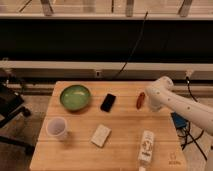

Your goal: Drag the pepper across the table

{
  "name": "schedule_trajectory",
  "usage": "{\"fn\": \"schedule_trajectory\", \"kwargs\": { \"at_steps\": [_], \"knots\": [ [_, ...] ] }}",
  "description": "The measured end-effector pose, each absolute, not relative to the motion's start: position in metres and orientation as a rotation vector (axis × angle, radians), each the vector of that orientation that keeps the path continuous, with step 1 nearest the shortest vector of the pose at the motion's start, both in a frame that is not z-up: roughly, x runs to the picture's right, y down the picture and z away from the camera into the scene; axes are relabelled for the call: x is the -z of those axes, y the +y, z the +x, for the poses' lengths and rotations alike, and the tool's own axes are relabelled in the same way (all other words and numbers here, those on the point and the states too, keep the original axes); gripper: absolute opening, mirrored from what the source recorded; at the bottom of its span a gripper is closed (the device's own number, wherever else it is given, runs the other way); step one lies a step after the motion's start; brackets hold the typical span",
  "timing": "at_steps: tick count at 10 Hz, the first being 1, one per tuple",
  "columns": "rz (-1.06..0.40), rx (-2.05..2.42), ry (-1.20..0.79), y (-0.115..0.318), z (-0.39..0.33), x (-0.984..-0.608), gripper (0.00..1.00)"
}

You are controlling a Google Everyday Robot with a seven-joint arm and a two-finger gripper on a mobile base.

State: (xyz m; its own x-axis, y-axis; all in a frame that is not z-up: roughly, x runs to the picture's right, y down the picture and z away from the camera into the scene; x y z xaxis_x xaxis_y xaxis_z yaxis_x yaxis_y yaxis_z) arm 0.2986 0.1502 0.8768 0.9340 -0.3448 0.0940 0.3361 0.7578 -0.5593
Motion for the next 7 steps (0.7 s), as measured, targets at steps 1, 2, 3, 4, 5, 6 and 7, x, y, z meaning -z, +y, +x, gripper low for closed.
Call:
{"fn": "schedule_trajectory", "kwargs": {
  "at_steps": [1,2,3,4,5,6,7],
  "knots": [
    [-0.616,0.375,0.004,0.147,0.297,-0.877,0.28],
    [-0.618,0.378,-0.006,0.139,0.296,-0.876,0.36],
    [-0.624,0.383,-0.023,0.128,0.295,-0.877,0.45],
    [-0.626,0.397,-0.042,0.116,0.293,-0.881,0.56],
    [-0.625,0.413,-0.060,0.106,0.289,-0.885,0.66],
    [-0.623,0.434,-0.083,0.099,0.285,-0.887,0.77],
    [-0.620,0.446,-0.092,0.096,0.285,-0.889,0.80]
  ]
}}
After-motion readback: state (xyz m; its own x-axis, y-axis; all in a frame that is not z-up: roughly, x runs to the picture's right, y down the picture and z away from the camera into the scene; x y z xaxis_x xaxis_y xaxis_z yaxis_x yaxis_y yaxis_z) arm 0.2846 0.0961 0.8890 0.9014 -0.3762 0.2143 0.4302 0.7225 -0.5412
